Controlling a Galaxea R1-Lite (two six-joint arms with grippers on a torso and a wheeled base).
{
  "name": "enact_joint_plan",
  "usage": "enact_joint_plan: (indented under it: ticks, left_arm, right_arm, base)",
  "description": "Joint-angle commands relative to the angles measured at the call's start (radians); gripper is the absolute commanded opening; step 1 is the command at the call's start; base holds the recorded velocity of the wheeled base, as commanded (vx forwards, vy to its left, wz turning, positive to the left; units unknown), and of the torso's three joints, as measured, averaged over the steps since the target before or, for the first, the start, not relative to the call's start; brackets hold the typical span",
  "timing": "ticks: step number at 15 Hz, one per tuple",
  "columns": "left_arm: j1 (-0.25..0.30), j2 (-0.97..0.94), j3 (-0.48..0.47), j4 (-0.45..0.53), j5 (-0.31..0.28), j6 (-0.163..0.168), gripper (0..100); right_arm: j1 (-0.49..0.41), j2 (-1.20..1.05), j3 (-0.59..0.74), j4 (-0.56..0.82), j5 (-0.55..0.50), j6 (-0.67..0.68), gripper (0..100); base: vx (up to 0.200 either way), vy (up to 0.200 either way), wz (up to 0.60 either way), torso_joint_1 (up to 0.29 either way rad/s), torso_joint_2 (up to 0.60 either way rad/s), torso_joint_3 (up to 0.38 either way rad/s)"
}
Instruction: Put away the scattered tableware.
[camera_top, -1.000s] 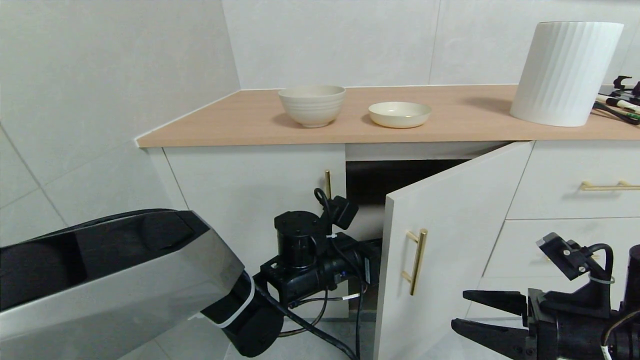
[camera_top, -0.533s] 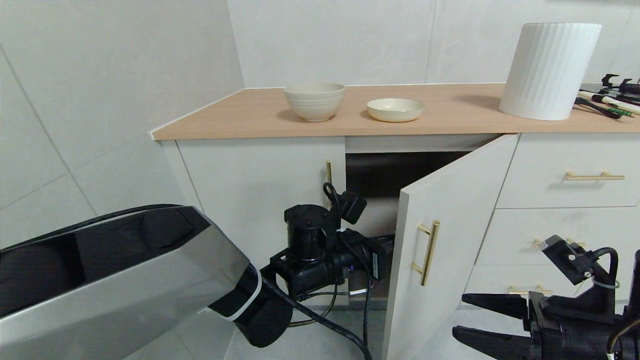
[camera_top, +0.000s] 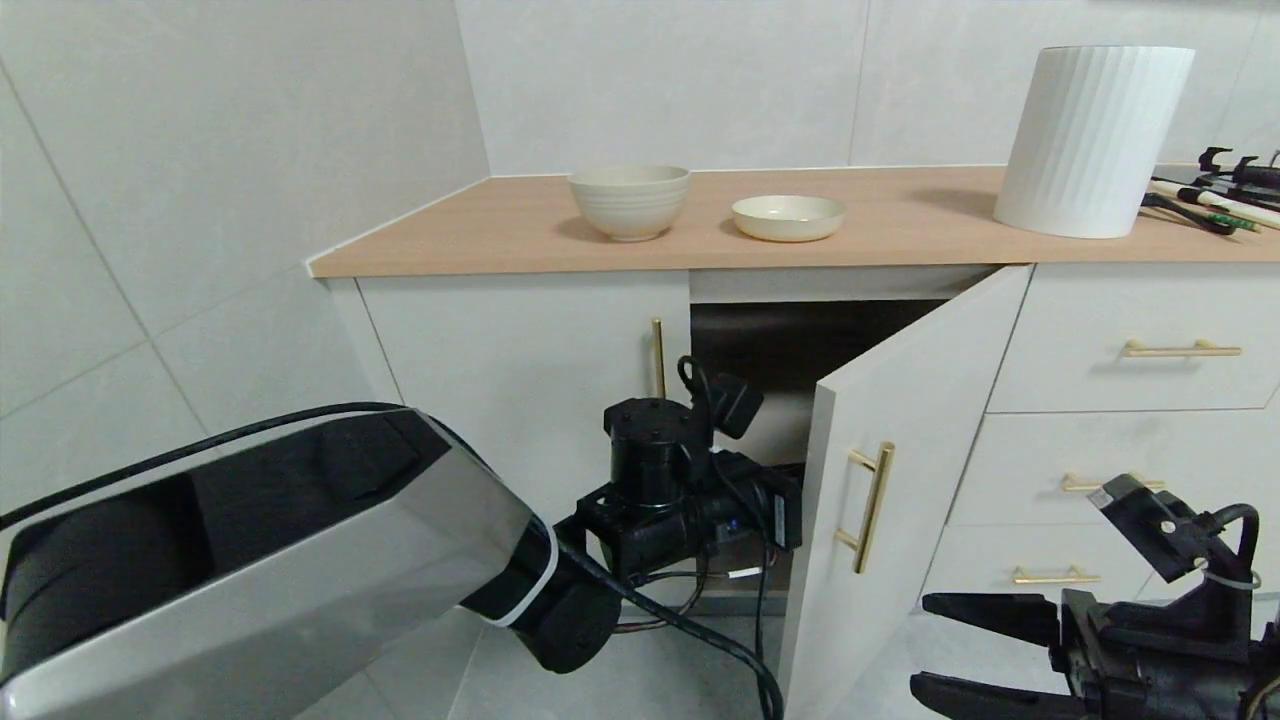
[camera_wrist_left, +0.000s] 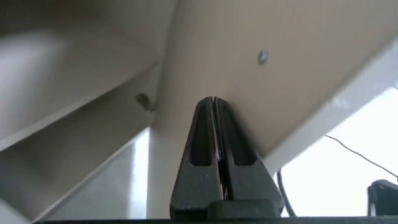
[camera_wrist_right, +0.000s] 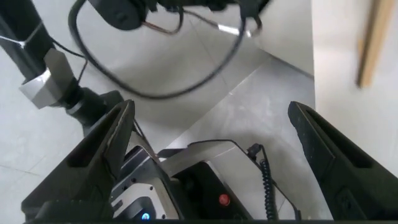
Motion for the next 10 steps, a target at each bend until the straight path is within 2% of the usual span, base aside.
enact_joint_plan:
  ticks: [1, 2, 4, 5, 8, 10]
  left_arm:
    - [-0.112, -0.089, -0.008, 0.059, -0.002, -0.001, 0]
    - [-0.152, -0.15, 0.012, 0.12, -0.002, -0.002, 0]
    - [-0.149, -0.205, 0.091, 0.141, -0.028, -0.017, 0]
    - [-0.121, -0.221, 0.141, 0.126, -0.047, -0.033, 0]
    - [-0.019, -0.264, 0.265, 0.046, -0.037, -0.036, 0]
    - [0.09, -0.337, 0.388, -0.021, -0.031, -0.03, 0]
  right_arm:
    - [0.088, -0.123, 0.0, 0.001, 0.001, 0.004, 100]
    - [0.133, -0.178, -0.002, 0.009, 0.001, 0.012, 100]
    - [0.148, -0.206, -0.008, 0.045, 0.001, 0.012, 100]
    - [0.148, -0.203, -0.008, 0.047, 0.001, 0.012, 100]
    - [0.148, -0.198, -0.018, 0.05, -0.003, 0.012, 100]
    - [0.148, -0.122, -0.049, 0.047, -0.024, 0.006, 100]
  base:
    - [0.0, 0.0, 0.0, 0.0, 0.0, 0.0]
    - [0.0, 0.0, 0.0, 0.0, 0.0, 0.0]
    - [0.0, 0.0, 0.0, 0.0, 0.0, 0.0]
    - [0.0, 0.0, 0.0, 0.0, 0.0, 0.0]
    - [0.0, 0.0, 0.0, 0.0, 0.0, 0.0]
    - [0.0, 0.0, 0.0, 0.0, 0.0, 0.0]
